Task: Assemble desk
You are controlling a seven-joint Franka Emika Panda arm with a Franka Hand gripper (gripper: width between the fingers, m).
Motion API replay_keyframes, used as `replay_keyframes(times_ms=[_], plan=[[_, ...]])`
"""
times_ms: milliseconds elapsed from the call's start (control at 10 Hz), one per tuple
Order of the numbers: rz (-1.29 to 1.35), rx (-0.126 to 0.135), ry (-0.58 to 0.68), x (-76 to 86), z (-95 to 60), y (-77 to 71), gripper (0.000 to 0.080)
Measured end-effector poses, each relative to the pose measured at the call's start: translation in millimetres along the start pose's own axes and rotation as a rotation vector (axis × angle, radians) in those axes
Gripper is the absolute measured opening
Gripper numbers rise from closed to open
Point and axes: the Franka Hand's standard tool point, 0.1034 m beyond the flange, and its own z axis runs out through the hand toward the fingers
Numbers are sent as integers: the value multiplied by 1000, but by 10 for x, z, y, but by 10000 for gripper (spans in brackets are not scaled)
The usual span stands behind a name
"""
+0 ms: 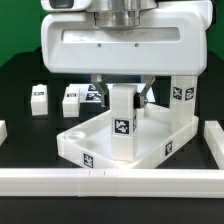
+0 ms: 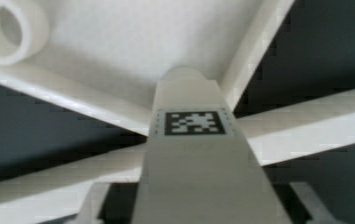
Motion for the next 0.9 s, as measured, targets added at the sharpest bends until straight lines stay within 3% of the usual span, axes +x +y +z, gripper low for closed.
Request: replay_keyframes(times_ms=[600,900], plan=[[647,14,-12,-14,10,-28,289],[745,13,-12,-16,11,-31,299]])
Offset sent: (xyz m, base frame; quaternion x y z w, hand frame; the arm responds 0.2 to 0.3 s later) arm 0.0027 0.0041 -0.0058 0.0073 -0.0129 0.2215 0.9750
